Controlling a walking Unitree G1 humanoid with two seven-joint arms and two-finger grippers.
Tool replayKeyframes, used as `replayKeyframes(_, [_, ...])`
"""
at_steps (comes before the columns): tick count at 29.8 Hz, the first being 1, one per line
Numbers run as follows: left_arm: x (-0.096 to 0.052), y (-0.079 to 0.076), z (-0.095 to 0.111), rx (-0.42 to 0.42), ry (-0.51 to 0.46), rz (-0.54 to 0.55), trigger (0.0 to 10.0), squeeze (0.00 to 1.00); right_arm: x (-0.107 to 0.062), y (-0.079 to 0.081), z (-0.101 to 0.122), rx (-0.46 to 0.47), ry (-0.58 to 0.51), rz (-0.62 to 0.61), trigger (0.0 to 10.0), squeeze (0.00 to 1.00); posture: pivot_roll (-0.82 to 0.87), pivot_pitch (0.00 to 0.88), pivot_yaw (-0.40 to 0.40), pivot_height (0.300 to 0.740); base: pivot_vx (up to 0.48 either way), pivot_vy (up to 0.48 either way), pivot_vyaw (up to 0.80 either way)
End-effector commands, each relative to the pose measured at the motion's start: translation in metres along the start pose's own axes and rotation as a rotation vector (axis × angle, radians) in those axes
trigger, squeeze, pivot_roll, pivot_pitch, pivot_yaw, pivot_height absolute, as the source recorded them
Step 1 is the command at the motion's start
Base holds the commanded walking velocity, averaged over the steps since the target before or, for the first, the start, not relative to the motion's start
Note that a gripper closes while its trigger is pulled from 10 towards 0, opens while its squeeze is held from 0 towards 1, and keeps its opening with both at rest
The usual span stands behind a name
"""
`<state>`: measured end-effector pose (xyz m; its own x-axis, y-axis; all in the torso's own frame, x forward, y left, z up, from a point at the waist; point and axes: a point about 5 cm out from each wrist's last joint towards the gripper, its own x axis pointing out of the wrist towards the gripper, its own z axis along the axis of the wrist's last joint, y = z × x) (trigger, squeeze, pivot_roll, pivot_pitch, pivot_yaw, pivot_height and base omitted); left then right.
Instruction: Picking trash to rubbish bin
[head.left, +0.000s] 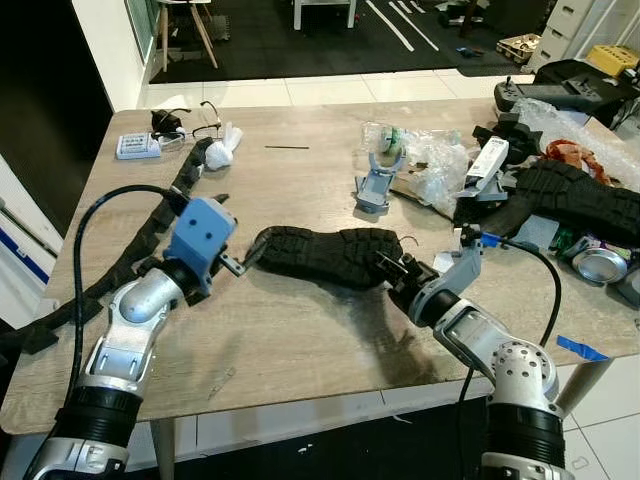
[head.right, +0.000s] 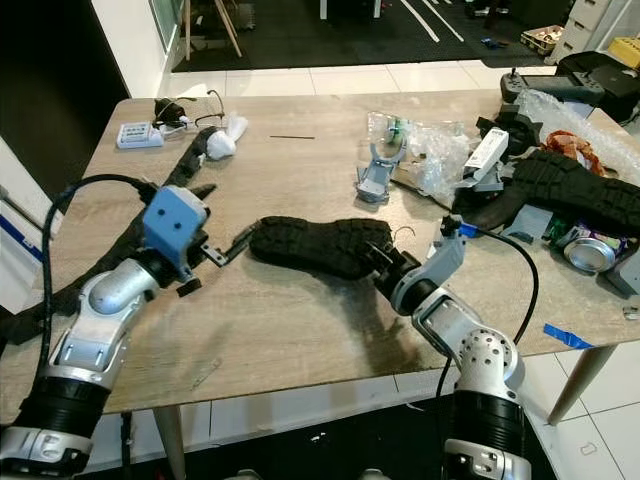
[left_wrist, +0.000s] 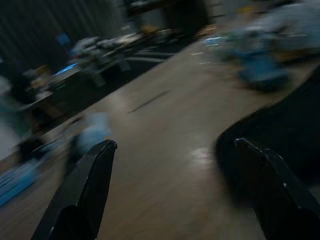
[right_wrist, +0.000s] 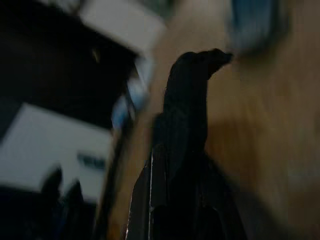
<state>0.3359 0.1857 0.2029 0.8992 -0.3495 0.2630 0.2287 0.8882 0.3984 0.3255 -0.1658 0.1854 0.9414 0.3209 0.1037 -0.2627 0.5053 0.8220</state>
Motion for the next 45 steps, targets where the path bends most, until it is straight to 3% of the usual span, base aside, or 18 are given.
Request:
replayKeyframes(1, [-0.002,0.009,-0.005,-0.016,0.032,0.080,10.0,0.00,-0.003,0.009,0.019,-0.025,-0.118,0.045,0.0,0.00,0.04,0.165,0.014,0.740,0.000,0.000,0.00])
replayKeyframes(5, [-0.002,0.027,-0.004,-0.038,0.034,0.257,10.0,0.00,-0.004,0.021,0.036,-0.074,-0.238,0.089,0.0,0.00,0.04,0.166,0.013,0.740,0.000,0.000,0.00])
replayKeyframes(6, [-0.002,0.027,-0.004,-0.038,0.034,0.257,10.0,0.00,-0.004,0.021,0.036,-0.074,-0.238,0.089,0.0,0.00,0.04,0.166,0.013,0.740,0.000,0.000,0.00])
replayKeyframes(9, [-0.005,0.038,-0.003,-0.066,0.032,0.357,10.0,0.00,-0.003,0.039,0.045,-0.349,-0.310,0.108,0.0,0.00,0.04,0.167,0.016,0.740,0.000,0.000,0.00])
replayKeyframes(10, [-0.005,0.038,-0.003,-0.067,0.035,0.364,10.0,0.00,0.000,0.051,0.042,-0.507,-0.310,0.144,0.0,0.00,0.04,0.167,0.017,0.740,0.000,0.000,0.00])
replayKeyframes(12, [-0.005,0.037,-0.003,-0.068,0.036,0.363,10.0,0.00,0.001,0.054,0.041,-0.542,-0.311,0.157,0.0,0.00,0.04,0.167,0.017,0.740,0.000,0.000,0.00])
replayKeyframes(14, [-0.005,0.035,-0.003,-0.077,0.040,0.369,10.0,0.00,0.003,0.062,0.035,-0.684,-0.302,0.179,1.9,0.00,0.04,0.167,0.018,0.740,0.000,0.000,0.00])
replayKeyframes(17, [-0.005,0.031,-0.003,-0.094,0.046,0.372,10.0,0.00,0.004,0.066,0.032,-0.778,-0.323,0.164,1.8,0.00,0.04,0.165,0.018,0.740,0.000,0.000,0.00])
replayKeyframes(18, [-0.006,0.028,-0.003,-0.107,0.050,0.368,10.0,0.00,0.004,0.066,0.031,-0.842,-0.327,0.155,6.2,0.00,0.04,0.164,0.018,0.740,0.000,0.000,0.00])
replayKeyframes(19, [-0.006,0.028,-0.003,-0.107,0.050,0.368,10.0,0.00,0.004,0.066,0.031,-0.842,-0.327,0.155,6.2,0.00,0.04,0.164,0.018,0.740,0.000,0.000,0.00])
replayKeyframes(20, [-0.006,0.026,-0.002,-0.117,0.051,0.363,10.0,0.00,0.005,0.066,0.030,-0.889,-0.326,0.148,10.0,0.00,0.04,0.164,0.018,0.740,0.000,0.000,0.00])
replayKeyframes(24, [-0.010,0.021,0.005,-0.168,0.015,0.340,10.0,0.00,0.004,0.071,0.028,-1.046,-0.348,0.160,10.0,0.00,0.04,0.159,0.017,0.740,0.000,0.000,0.00])
replayKeyframes(28, [-0.017,0.020,0.012,-0.149,-0.001,0.350,10.0,0.00,0.004,0.072,0.022,-1.166,-0.365,0.173,10.0,0.00,0.04,0.155,0.011,0.740,0.000,0.000,0.00])
replayKeyframes(32, [-0.020,0.018,0.011,-0.131,0.019,0.357,10.0,0.00,0.004,0.071,0.021,-1.179,-0.367,0.168,10.0,0.00,0.04,0.155,0.011,0.740,0.000,0.000,0.00])
replayKeyframes(36, [-0.022,0.006,0.014,-0.147,0.017,0.337,10.0,0.00,0.004,0.069,0.021,-1.187,-0.376,0.149,10.0,0.00,0.03,0.141,0.004,0.740,0.000,0.000,0.00])
replayKeyframes(45, [-0.018,-0.007,0.023,-0.191,-0.008,0.286,10.0,0.00,0.005,0.070,0.019,-1.200,-0.411,0.141,10.0,0.00,0.03,0.117,0.018,0.740,0.000,0.000,0.00])
